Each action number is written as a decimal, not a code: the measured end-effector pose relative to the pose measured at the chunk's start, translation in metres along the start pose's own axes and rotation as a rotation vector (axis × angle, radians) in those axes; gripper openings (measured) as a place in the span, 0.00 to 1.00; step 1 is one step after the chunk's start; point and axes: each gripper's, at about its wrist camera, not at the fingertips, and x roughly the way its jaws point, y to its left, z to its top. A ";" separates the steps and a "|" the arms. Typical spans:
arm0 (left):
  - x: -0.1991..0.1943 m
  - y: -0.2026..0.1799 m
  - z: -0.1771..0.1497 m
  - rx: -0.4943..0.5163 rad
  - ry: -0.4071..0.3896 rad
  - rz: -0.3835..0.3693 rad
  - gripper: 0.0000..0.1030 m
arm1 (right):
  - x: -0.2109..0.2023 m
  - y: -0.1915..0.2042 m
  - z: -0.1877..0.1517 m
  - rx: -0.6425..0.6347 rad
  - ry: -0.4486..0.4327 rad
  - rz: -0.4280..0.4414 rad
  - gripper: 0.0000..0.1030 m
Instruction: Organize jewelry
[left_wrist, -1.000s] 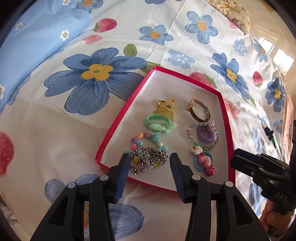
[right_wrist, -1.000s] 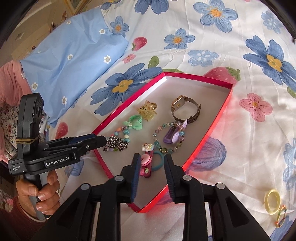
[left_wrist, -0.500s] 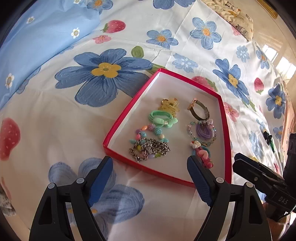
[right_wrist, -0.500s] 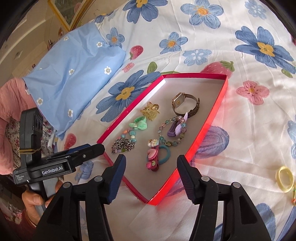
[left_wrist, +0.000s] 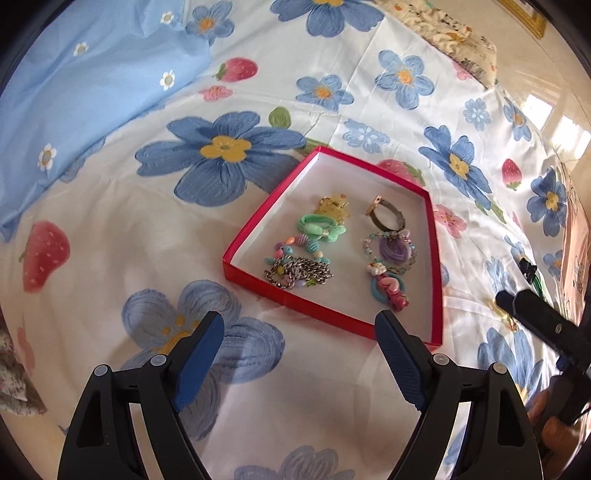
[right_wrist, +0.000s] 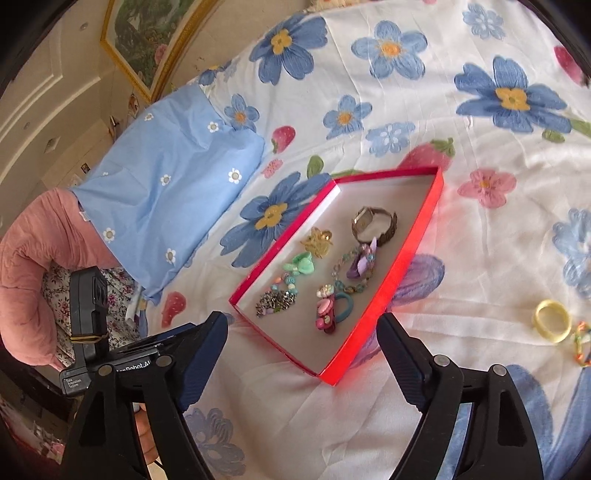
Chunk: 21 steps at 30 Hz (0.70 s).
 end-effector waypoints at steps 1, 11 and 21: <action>-0.009 -0.004 0.001 0.023 -0.018 0.006 0.81 | -0.006 0.003 0.002 -0.014 -0.014 -0.003 0.82; -0.087 -0.038 0.000 0.220 -0.242 0.124 0.99 | -0.066 0.057 0.046 -0.255 -0.123 -0.152 1.00; -0.056 -0.024 -0.043 0.141 -0.183 0.154 0.99 | -0.027 0.039 -0.015 -0.265 -0.046 -0.222 1.00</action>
